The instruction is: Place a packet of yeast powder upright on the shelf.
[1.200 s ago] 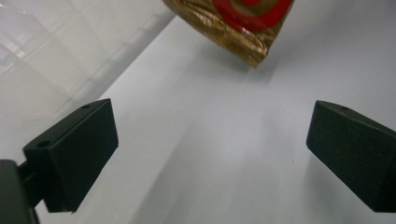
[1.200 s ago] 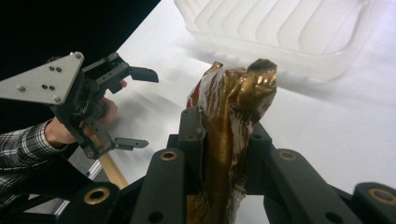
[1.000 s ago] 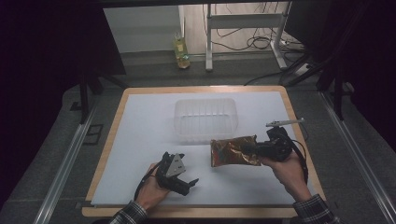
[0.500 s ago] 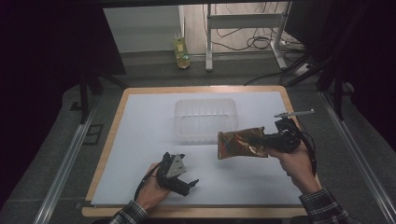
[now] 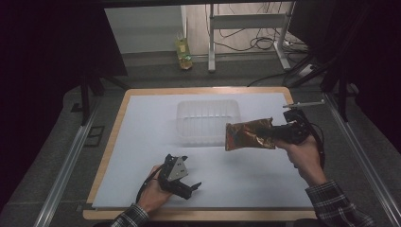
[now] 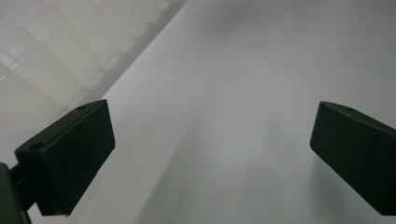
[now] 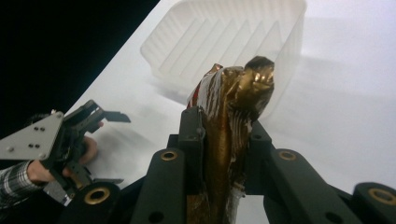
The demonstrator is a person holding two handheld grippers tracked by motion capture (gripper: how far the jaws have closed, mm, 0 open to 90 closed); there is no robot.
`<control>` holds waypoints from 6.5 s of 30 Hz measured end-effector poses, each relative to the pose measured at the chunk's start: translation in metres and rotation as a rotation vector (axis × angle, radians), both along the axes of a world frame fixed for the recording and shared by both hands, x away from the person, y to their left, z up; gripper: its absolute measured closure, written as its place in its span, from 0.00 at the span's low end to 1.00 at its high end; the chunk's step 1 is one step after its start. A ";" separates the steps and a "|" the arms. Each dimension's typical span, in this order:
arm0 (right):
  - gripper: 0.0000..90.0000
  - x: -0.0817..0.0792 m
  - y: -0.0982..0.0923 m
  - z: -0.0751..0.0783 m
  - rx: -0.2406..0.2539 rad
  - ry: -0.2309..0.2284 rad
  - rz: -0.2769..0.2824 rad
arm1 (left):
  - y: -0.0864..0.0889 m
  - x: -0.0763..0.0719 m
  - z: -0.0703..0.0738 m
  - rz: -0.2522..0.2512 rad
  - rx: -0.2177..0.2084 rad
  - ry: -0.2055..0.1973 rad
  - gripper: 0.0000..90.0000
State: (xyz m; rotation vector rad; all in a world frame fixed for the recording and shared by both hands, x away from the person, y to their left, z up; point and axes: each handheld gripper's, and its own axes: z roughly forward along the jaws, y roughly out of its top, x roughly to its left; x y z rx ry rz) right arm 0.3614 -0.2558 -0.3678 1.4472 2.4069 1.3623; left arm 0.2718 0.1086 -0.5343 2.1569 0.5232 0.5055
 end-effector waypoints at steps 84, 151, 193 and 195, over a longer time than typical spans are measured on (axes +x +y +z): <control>0.83 0.111 0.077 -0.005 -0.188 0.029 -0.095 | 0.006 -0.001 0.003 -0.007 -0.038 -0.006 0.00; 0.34 0.130 0.099 -0.037 -0.204 -0.117 -0.110 | 0.003 -0.003 0.000 -0.040 -0.018 -0.008 0.00; 0.06 0.068 0.101 -0.030 -0.279 -0.335 0.074 | 0.003 -0.003 0.000 -0.055 -0.028 -0.008 0.00; 0.05 0.065 0.101 -0.031 -0.283 -0.351 0.077 | 0.003 -0.003 0.000 -0.056 -0.028 -0.009 0.00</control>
